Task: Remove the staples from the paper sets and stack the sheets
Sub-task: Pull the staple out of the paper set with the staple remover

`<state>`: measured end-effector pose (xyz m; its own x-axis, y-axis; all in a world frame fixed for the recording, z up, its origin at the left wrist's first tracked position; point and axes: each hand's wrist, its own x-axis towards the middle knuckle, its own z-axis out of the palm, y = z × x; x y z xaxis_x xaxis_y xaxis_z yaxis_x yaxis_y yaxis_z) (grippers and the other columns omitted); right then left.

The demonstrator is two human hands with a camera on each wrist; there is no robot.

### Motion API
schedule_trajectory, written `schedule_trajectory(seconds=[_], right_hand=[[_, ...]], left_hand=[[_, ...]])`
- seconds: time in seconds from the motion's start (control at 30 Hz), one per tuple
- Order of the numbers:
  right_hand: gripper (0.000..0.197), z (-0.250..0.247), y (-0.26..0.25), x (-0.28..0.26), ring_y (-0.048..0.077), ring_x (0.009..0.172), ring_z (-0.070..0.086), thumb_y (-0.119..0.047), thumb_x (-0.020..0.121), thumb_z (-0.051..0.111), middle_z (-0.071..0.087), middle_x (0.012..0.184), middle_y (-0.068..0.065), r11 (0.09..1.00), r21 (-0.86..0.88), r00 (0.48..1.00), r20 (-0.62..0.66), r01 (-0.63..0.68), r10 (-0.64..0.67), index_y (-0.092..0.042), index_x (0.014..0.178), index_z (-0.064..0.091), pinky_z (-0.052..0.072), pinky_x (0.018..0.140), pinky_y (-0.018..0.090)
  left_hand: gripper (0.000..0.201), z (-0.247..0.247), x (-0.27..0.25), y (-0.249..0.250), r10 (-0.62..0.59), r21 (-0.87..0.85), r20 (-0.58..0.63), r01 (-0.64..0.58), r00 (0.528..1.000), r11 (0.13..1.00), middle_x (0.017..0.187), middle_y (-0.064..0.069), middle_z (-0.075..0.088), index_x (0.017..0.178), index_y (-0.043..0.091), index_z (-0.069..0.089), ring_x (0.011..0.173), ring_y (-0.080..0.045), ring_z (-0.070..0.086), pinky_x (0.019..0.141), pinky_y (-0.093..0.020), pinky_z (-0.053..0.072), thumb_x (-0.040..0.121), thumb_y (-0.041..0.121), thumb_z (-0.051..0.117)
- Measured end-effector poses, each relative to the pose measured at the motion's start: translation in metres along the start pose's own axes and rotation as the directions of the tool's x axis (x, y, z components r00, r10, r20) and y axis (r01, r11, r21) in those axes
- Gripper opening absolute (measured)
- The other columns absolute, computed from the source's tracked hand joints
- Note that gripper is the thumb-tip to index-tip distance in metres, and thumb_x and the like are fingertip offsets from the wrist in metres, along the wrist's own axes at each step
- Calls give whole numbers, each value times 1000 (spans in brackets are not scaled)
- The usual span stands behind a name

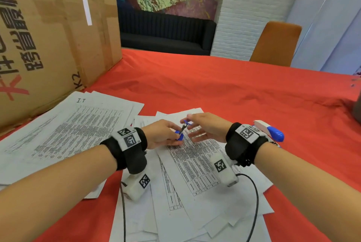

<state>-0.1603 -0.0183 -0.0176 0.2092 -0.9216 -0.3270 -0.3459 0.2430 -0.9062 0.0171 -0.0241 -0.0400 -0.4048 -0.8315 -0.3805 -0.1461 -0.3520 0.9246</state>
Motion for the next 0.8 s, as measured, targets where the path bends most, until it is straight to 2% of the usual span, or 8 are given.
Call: schedule_trajectory(seconds=[0.13, 0.23, 0.3, 0.43, 0.6, 0.67, 0.73, 0.8], right_hand=[[35, 5, 5, 3, 27, 87, 68, -36, 97, 51, 64, 104, 14, 979, 197, 994, 86, 42, -60, -3, 106, 58, 56, 89, 35], [31, 5, 10, 8, 27, 90, 68, -37, 96, 53, 69, 98, 13, 933, 358, 996, 67, 23, -51, -7, 99, 59, 57, 84, 32], [35, 4, 18, 15, 28, 88, 67, -37, 95, 54, 68, 94, 16, 859, 512, 999, 36, -16, -3, -4, 105, 58, 59, 81, 29], [47, 5, 41, 27, 32, 95, 68, -42, 92, 54, 66, 102, 26, 688, 724, 999, 50, -42, 9, 0, 112, 51, 58, 85, 32], [45, -2, 50, 32, 31, 80, 70, -49, 89, 56, 60, 106, 21, 572, 817, 996, 34, -73, 79, -4, 94, 55, 60, 64, 30], [49, -9, 56, 33, 30, 81, 68, -50, 90, 55, 63, 107, 22, 486, 872, 997, 25, -55, 69, -1, 95, 59, 60, 63, 31], [51, -13, 62, 32, 28, 82, 66, -52, 90, 52, 67, 98, 21, 411, 911, 999, 25, -41, 44, -2, 97, 60, 59, 65, 31], [52, -15, 67, 32, 28, 85, 64, -53, 91, 48, 67, 95, 19, 360, 932, 1000, 30, -31, 8, -3, 97, 59, 59, 67, 31]], left_hand=[[26, -1, 5, 7, 43, 47, 8, -44, 999, 998, 115, -27, 63, 115, -14, 55, 92, -26, 68, 79, -24, 58, 90, -6, 54], [7, -4, 9, 16, 24, -8, -32, -24, 999, 1000, 100, -26, 65, 90, -13, 58, 96, -25, 69, 85, -26, 56, 89, -8, 53], [17, -7, 12, 21, 27, -16, -95, -29, 995, 999, 86, -19, 60, 72, -5, 53, 100, -25, 68, 91, -29, 54, 88, -11, 52], [7, -5, 15, 28, 26, 85, -96, -18, 995, 996, 95, -17, 54, 90, -3, 55, 93, -19, 65, 79, -24, 55, 88, -10, 54], [19, -12, 19, 33, 79, 282, -137, -37, 987, 959, 100, -24, 68, 108, -7, 59, 69, -18, 67, 65, -23, 57, 94, 4, 54], [20, -26, 24, 36, 175, 512, -237, -30, 956, 858, 101, -21, 68, 106, -5, 62, 76, -23, 64, 69, -27, 55, 93, 8, 54], [16, -42, 22, 38, 239, 750, -318, 90, 918, 655, 91, -15, 61, 92, -1, 63, 78, -26, 55, 64, -29, 47, 91, 13, 54], [22, -54, 20, 36, 194, 845, -342, 210, 920, 492, 77, -11, 51, 75, 4, 55, 71, -24, 47, 55, -26, 36, 89, 20, 58]])
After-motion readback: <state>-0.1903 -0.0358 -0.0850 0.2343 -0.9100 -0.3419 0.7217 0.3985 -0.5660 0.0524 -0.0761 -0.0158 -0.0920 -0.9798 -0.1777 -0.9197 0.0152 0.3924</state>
